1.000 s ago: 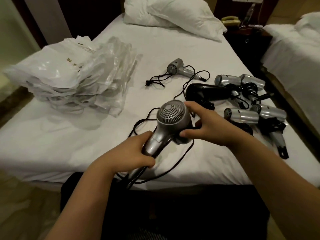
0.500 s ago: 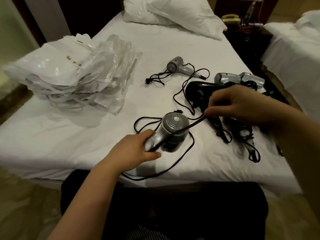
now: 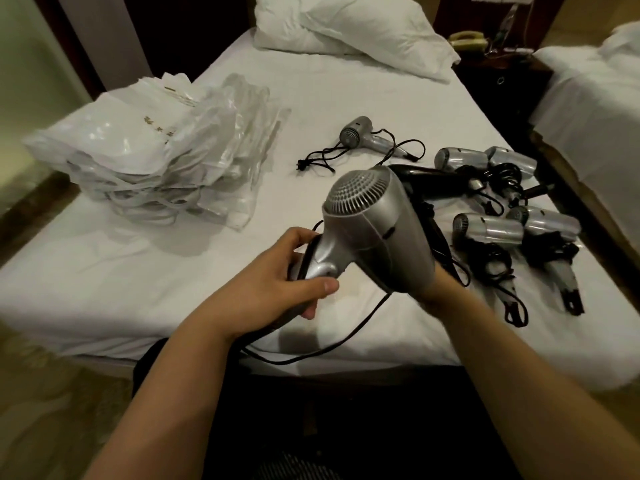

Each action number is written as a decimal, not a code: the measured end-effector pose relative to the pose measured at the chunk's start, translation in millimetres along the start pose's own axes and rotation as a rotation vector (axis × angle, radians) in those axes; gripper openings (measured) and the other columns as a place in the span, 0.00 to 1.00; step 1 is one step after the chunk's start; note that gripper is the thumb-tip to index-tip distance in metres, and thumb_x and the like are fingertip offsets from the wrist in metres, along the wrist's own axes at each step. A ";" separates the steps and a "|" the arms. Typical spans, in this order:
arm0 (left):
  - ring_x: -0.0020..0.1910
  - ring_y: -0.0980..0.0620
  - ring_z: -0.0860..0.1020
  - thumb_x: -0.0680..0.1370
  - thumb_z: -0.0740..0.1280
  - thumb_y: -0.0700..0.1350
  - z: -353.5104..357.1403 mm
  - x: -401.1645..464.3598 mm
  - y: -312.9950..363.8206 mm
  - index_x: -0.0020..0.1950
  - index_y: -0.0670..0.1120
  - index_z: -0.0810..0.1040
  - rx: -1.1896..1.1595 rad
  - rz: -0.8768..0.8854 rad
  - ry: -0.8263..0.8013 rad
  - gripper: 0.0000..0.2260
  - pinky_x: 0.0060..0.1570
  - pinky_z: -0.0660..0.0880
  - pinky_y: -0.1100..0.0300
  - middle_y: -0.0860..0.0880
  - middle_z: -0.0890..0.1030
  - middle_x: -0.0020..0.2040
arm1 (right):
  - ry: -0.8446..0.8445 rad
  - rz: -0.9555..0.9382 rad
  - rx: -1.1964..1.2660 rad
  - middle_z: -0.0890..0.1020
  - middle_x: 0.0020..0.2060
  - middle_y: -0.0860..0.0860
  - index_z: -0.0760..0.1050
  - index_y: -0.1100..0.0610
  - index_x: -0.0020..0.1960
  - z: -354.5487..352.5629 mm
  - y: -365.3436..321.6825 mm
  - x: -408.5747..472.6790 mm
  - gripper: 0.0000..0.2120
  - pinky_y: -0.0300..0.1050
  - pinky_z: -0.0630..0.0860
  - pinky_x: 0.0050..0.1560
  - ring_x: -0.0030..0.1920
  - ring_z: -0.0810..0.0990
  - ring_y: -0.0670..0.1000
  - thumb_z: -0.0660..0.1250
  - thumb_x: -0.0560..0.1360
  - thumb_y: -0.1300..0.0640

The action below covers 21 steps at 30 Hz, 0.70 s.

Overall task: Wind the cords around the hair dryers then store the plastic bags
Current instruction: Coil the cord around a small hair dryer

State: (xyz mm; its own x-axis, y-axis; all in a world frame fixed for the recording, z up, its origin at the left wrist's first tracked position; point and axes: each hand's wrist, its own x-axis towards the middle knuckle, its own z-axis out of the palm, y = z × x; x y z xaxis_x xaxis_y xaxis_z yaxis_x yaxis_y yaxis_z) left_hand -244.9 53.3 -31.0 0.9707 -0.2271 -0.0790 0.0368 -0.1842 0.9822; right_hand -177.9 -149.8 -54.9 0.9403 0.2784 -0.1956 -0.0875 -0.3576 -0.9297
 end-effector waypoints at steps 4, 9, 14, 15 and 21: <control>0.29 0.50 0.75 0.75 0.69 0.39 2.1 8.1 -0.9 0.56 0.52 0.67 -0.026 -0.033 0.149 0.16 0.31 0.74 0.60 0.45 0.78 0.38 | -0.116 -0.057 -0.337 0.72 0.32 0.45 0.68 0.52 0.36 27.4 26.2 -7.6 0.14 0.41 0.67 0.43 0.36 0.70 0.44 0.58 0.80 0.53; 0.38 0.45 0.79 0.73 0.70 0.51 -12.1 37.3 -22.3 0.58 0.51 0.69 0.404 -0.085 0.442 0.17 0.43 0.78 0.49 0.47 0.80 0.43 | -0.309 -0.210 -0.879 0.77 0.41 0.53 0.68 0.52 0.48 30.1 11.8 -18.9 0.11 0.49 0.69 0.43 0.44 0.75 0.56 0.55 0.80 0.46; 0.51 0.39 0.76 0.74 0.69 0.51 -27.8 52.2 -28.2 0.63 0.45 0.66 0.831 -0.188 0.468 0.22 0.42 0.68 0.54 0.42 0.79 0.53 | -0.337 -0.403 -1.101 0.79 0.49 0.54 0.69 0.48 0.59 24.1 -28.2 -30.7 0.12 0.46 0.67 0.41 0.51 0.75 0.57 0.53 0.81 0.46; 0.50 0.40 0.76 0.74 0.69 0.50 -29.5 51.5 -27.9 0.63 0.44 0.66 0.893 -0.196 0.427 0.22 0.41 0.67 0.55 0.42 0.78 0.53 | -0.279 -0.438 -1.088 0.79 0.48 0.54 0.70 0.48 0.59 19.2 -39.1 -29.8 0.12 0.46 0.69 0.42 0.50 0.76 0.56 0.53 0.80 0.46; 0.51 0.45 0.76 0.73 0.68 0.51 -18.4 43.7 -23.7 0.64 0.50 0.66 1.124 -0.050 0.159 0.22 0.40 0.67 0.57 0.50 0.77 0.55 | -0.032 -0.646 -0.838 0.73 0.35 0.47 0.77 0.53 0.47 -5.4 -72.8 -1.4 0.11 0.52 0.74 0.43 0.39 0.74 0.52 0.59 0.76 0.48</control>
State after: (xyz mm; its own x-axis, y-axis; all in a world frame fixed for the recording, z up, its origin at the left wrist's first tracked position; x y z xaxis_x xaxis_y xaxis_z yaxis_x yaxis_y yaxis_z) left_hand -199.0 65.4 -54.5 0.9962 -0.0864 -0.0122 -0.0802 -0.9616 0.2625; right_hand -171.1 -129.0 14.8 0.7173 0.6542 0.2398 0.6924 -0.6306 -0.3507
